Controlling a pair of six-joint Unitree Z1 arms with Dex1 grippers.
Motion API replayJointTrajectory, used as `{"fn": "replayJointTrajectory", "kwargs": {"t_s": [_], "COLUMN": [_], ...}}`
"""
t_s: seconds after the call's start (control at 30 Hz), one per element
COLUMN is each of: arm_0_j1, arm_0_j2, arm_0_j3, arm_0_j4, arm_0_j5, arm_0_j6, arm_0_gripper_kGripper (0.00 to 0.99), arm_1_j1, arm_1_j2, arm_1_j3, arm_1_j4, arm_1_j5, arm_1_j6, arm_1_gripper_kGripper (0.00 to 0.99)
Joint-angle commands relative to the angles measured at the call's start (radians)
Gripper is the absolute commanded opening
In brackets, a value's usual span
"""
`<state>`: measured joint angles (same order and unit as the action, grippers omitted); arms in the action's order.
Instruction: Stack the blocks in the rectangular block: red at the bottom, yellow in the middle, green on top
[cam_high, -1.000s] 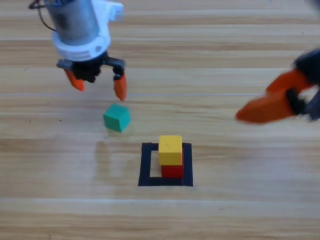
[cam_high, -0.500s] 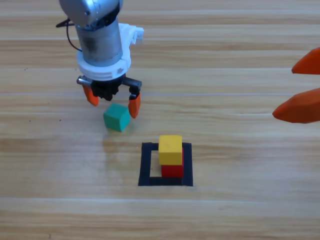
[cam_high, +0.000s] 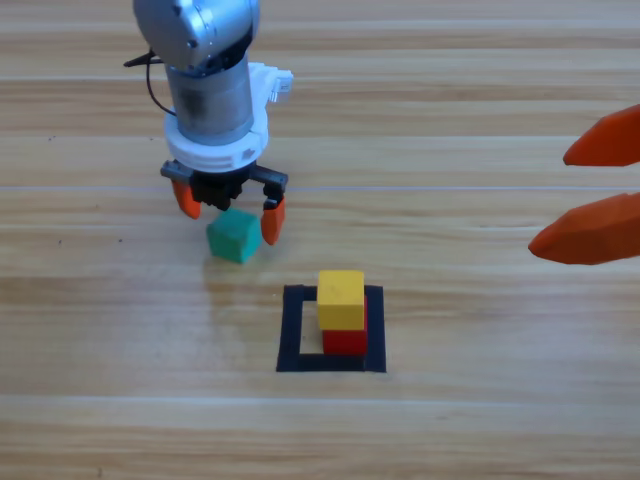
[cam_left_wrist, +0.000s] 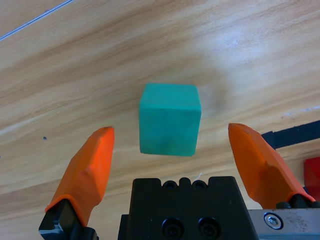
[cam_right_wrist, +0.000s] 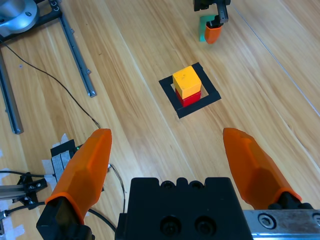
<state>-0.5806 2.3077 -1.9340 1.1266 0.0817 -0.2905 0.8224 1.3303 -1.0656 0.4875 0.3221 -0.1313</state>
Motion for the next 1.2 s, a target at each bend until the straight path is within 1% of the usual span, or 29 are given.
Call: {"fn": "replayJointTrajectory", "kwargs": {"t_s": [0.03, 0.33, 0.47, 0.53, 0.63, 0.73, 0.77, 0.83, 0.9, 0.93, 0.97, 1.03, 1.1, 1.13, 1.2], "arm_0_j1": [-0.013, -0.012, -0.010, -0.010, -0.008, -0.008, -0.007, -0.005, -0.005, -0.005, -0.005, -0.012, -0.036, -0.067, -0.117], "arm_0_j2": [0.073, 0.096, 0.108, 0.114, 0.121, 0.122, 0.121, 0.111, 0.088, 0.071, 0.045, -0.010, -0.033, -0.034, -0.034], "arm_0_j3": [-0.007, -0.007, -0.002, 0.004, 0.012, 0.015, 0.016, 0.020, 0.021, 0.024, 0.029, 0.012, -0.066, -0.157, -0.278], "arm_0_j4": [-0.016, -0.024, -0.030, -0.037, -0.048, -0.048, -0.048, -0.048, -0.045, -0.044, -0.041, -0.022, 0.061, 0.145, 0.245], "arm_0_j5": [0.012, 0.012, 0.010, 0.009, 0.006, 0.006, 0.006, 0.007, 0.007, 0.007, 0.007, -0.003, -0.007, -0.005, 0.007], "arm_0_j6": [-0.012, -0.012, -0.009, -0.004, -0.001, 0.001, 0.001, 0.001, -0.001, -0.004, -0.010, -0.038, -0.093, -0.145, -0.220], "arm_0_gripper_kGripper": [0.969, 0.939, 0.865, 0.807, 0.680, 0.514, 0.479, 0.344, 0.158, 0.094, 0.063, 0.061, 0.034, 0.032, 0.021], "arm_1_j1": [-0.025, -0.025, -0.025, -0.025, -0.025, -0.025, -0.025, -0.025, -0.025, -0.025, -0.025, -0.025, -0.025, -0.025, -0.025], "arm_1_j2": [0.041, 0.043, 0.043, 0.043, 0.043, 0.043, 0.043, 0.043, 0.043, 0.043, 0.044, 0.044, 0.044, 0.044, 0.047], "arm_1_j3": [0.015, 0.016, 0.018, 0.018, 0.019, 0.019, 0.019, 0.021, 0.021, 0.021, 0.021, 0.021, 0.021, 0.021, 0.021], "arm_1_j4": [0.010, 0.006, 0.006, 0.006, 0.005, 0.005, 0.005, 0.005, 0.005, 0.005, 0.003, 0.003, 0.003, 0.003, 0.003], "arm_1_j5": [0.020, 0.022, 0.023, 0.023, 0.023, 0.025, 0.025, 0.025, 0.025, 0.025, 0.025, 0.025, 0.025, 0.025, 0.026], "arm_1_j6": [-0.007, -0.013, -0.013, -0.013, -0.013, -0.013, -0.014, -0.014, -0.014, -0.014, -0.014, -0.014, -0.014, -0.014, -0.014], "arm_1_gripper_kGripper": [0.979, 0.979, 0.979, 0.979, 0.979, 0.979, 0.979, 0.979, 0.979, 0.979, 0.979, 0.979, 0.979, 0.979, 0.979]}}
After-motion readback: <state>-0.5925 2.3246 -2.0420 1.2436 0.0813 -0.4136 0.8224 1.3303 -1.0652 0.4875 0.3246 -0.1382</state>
